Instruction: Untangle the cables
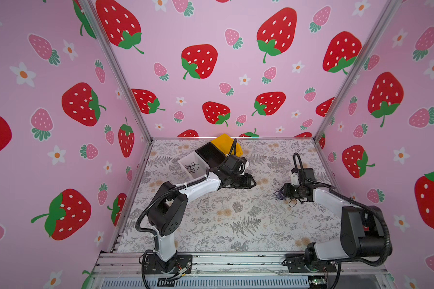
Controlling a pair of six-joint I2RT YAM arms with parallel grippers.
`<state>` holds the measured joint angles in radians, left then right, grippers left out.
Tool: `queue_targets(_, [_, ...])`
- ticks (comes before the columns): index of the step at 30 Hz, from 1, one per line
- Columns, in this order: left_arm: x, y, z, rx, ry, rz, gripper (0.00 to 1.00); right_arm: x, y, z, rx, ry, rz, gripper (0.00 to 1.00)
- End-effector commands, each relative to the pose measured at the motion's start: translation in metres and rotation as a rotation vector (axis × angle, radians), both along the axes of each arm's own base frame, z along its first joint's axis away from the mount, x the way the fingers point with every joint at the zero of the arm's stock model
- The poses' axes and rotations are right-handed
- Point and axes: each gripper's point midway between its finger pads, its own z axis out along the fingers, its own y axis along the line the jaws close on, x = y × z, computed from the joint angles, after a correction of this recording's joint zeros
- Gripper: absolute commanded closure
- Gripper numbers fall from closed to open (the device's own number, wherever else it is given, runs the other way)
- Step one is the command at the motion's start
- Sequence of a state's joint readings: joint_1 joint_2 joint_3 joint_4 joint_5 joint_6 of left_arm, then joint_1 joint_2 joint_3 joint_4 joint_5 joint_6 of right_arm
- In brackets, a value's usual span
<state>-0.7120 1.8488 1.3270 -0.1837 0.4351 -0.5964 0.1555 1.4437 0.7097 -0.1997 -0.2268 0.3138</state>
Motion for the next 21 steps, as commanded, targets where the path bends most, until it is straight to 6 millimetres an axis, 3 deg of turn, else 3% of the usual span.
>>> queue_targets(1, [0.002, -0.013, 0.014, -0.047, -0.004, -0.02, 0.48, 0.001, 0.003, 0.004, -0.031, -0.006, 0.022, 0.65])
queue_targets(8, [-0.002, -0.02, 0.011, -0.058, -0.006, -0.063, 0.51, 0.001, 0.03, 0.026, -0.011, -0.027, 0.089, 0.88])
queue_targets(13, [-0.013, -0.033, 0.003, -0.036, -0.028, -0.129, 0.5, 0.0, 0.049, 0.047, 0.06, -0.072, 0.103, 0.95])
queue_targets(15, [-0.019, -0.043, 0.0, -0.015, -0.041, -0.17, 0.48, -0.001, 0.05, 0.046, 0.059, -0.068, 0.106, 1.0])
queue_targets(21, [-0.027, -0.068, -0.018, 0.054, 0.026, -0.259, 0.45, -0.002, 0.055, 0.047, 0.094, -0.062, 0.11, 1.0])
